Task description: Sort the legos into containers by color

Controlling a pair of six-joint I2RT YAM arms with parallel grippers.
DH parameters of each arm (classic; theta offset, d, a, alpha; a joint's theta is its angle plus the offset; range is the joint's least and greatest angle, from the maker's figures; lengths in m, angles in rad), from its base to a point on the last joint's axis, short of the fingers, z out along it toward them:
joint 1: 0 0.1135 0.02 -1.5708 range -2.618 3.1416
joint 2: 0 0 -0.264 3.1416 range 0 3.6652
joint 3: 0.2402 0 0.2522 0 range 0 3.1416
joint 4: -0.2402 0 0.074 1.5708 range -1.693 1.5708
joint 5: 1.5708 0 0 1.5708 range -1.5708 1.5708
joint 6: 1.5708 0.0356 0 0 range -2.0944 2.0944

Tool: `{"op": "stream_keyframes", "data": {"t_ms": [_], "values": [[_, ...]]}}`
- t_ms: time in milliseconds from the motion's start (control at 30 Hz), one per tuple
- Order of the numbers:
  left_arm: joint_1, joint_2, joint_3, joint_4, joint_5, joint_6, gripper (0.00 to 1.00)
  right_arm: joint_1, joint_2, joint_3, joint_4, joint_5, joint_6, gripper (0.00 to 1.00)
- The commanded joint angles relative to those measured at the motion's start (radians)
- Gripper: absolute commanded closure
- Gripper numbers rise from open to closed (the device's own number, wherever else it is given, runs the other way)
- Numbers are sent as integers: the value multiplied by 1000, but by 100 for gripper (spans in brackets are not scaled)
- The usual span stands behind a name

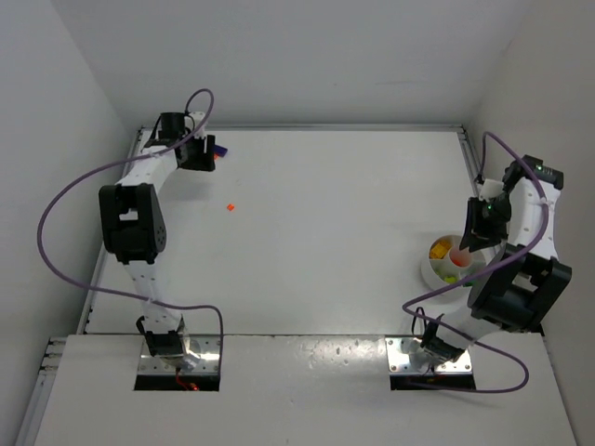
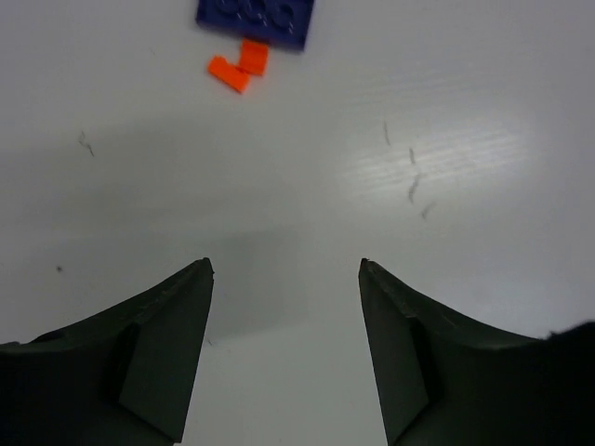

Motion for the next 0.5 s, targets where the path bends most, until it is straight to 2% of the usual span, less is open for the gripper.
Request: {"op": "stream_keyframes", "data": {"t_ms": [0, 100, 233, 467], "values": [[-23, 103, 169, -11, -93, 55, 31, 6, -31, 33, -1, -21, -7, 72], [-34, 238, 272, -51, -144, 64, 45, 6, -40, 33, -1, -21, -7, 72], [-54, 311, 332, -51, -216, 73, 47, 6, -40, 42, -1, -30, -7, 72], [-63, 420, 440, -74, -225, 64, 44, 6, -31, 51, -1, -39, -7, 72]]}}
